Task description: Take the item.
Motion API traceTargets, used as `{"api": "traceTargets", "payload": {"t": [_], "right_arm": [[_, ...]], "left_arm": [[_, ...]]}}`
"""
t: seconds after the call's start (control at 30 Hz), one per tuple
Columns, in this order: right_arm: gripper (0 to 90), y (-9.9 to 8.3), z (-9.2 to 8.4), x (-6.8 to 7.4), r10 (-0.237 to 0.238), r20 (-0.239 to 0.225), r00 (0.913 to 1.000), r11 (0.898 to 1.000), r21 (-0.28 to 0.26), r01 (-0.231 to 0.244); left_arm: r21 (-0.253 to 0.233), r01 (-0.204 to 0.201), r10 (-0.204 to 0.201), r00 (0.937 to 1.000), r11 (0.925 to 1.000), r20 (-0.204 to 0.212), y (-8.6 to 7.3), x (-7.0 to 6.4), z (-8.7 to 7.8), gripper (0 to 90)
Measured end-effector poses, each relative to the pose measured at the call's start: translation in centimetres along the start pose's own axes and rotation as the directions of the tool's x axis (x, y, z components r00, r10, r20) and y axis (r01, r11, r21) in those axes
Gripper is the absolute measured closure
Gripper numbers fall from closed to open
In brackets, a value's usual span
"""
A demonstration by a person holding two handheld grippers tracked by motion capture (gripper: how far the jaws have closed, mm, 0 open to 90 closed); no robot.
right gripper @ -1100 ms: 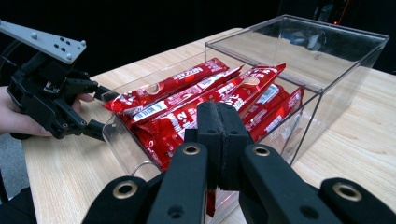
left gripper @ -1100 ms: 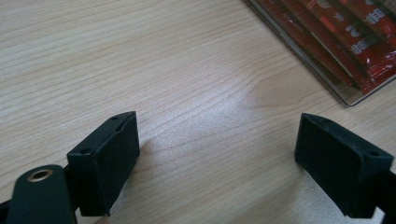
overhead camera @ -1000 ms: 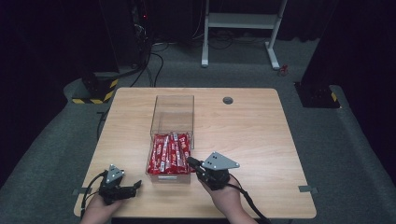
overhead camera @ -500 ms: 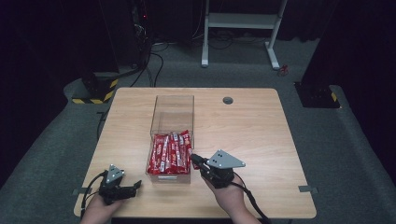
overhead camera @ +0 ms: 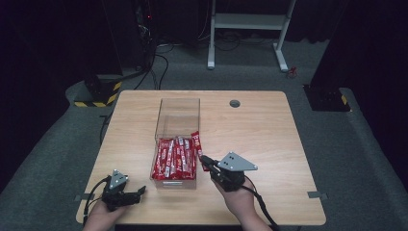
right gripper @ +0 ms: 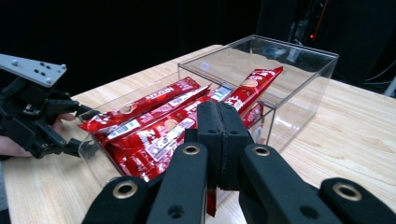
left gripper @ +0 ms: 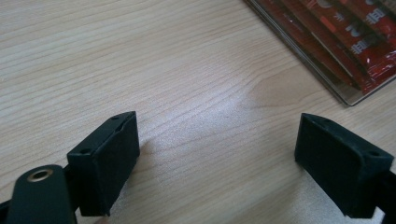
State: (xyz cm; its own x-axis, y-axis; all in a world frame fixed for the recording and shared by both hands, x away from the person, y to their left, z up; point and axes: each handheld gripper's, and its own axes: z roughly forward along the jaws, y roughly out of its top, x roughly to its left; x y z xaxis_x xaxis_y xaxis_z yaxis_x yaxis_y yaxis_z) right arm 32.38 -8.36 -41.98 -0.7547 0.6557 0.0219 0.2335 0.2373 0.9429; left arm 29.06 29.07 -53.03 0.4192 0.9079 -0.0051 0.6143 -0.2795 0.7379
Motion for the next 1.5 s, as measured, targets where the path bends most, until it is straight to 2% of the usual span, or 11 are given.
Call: {"api": "traceTargets", "payload": {"t": [0.37,0.7,0.97,1.2,1.5], "right_arm": [[89.9,-0.1,-0.1,-1.0,0.009,0.037,0.9993,1.0,-0.001,-0.009],[89.9,-1.0,0.4,-2.3,0.027,0.084,0.9961,0.999,0.028,-0.03],[89.9,-2.0,1.2,-3.2,0.047,0.104,0.9935,0.996,0.065,-0.054],[89.9,-3.0,2.0,-3.6,0.046,0.119,0.9918,0.993,0.1,-0.058],[89.8,-4.8,3.5,-4.1,0.047,0.137,0.9894,0.981,0.179,-0.072]], "left_arm": [[0.0,0.0,0.0,1.0,1.0,0.0,0.0,0.0,0.0,14.2],[0.0,-0.001,0.001,1.0,1.0,0.0,0.0,0.0,0.0,14.2],[0.0,-0.001,0.001,1.0,1.0,0.0,0.0,0.0,0.0,14.2],[0.0,0.0,0.0,1.0,1.0,0.0,0.0,0.0,0.0,14.2],[0.0,0.0,0.0,1.0,1.0,0.0,0.0,0.0,0.0,14.2]]}}
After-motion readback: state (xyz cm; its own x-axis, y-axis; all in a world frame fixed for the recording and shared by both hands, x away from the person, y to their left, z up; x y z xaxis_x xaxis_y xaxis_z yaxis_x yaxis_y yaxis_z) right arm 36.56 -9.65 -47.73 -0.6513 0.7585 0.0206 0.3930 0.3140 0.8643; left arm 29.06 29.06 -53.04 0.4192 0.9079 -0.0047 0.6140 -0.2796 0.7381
